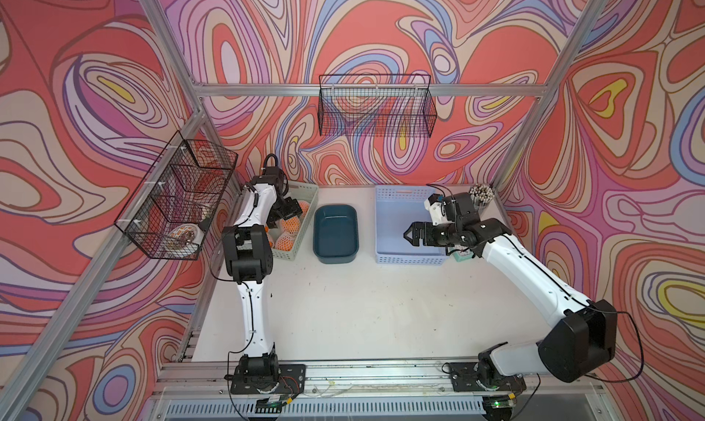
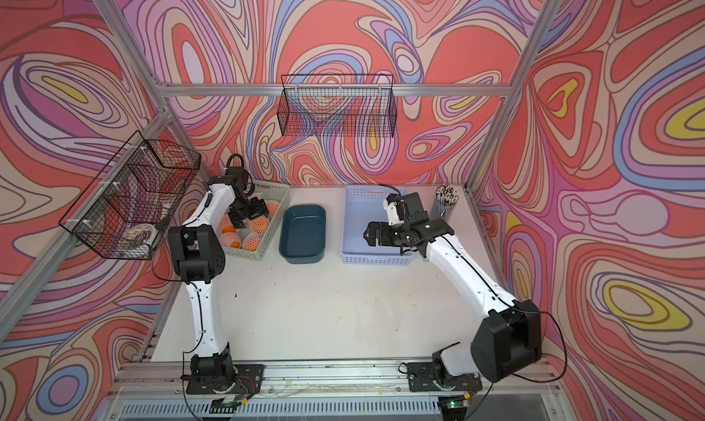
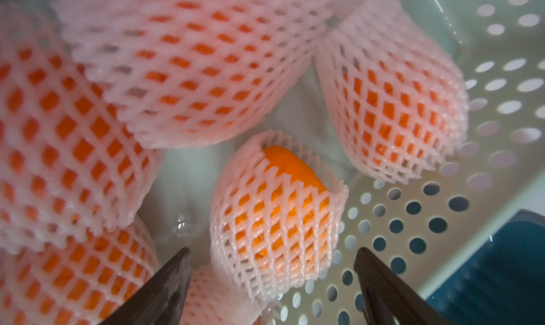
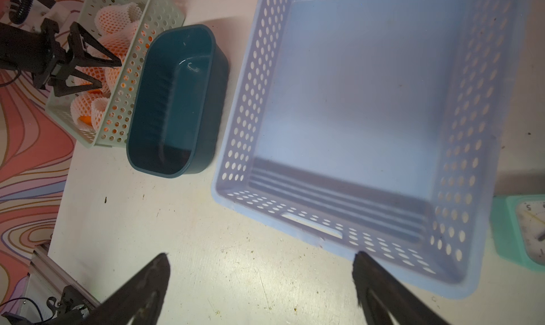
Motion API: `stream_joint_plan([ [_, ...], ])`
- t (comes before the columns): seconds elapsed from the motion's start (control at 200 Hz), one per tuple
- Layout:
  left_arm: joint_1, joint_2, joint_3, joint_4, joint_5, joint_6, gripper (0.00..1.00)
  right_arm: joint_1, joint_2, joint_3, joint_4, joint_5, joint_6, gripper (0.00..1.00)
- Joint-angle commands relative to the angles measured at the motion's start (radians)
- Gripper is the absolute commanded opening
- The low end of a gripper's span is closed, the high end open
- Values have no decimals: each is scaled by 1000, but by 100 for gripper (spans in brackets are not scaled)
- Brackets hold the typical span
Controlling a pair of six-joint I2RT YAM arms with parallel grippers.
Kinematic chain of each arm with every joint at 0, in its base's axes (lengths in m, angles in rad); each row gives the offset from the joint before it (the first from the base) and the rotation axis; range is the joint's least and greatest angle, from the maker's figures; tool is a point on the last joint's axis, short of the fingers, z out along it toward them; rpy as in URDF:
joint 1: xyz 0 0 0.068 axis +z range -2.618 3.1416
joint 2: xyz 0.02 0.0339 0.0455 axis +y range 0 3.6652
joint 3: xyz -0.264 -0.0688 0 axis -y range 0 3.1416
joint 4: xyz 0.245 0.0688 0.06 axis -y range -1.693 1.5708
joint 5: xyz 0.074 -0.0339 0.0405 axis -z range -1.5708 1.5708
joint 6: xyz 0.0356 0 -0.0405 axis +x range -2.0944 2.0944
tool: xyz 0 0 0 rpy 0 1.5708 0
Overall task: Remove foam nets from oranges
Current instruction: Pick up the orange from the basket.
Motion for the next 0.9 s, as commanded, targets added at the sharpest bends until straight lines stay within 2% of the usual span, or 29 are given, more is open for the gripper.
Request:
stream_joint_plan([
  [0.0,6,41,49,-22,-4,-6,89,13,21,35,13,-11,-8,98],
  [0.636,5,126,105,-81,-42,11,86,27,108,100,28,-31,-14,98],
  [0.896,5,115,83,-79,-21,31,80,27,131,126,70,-44,9,98],
])
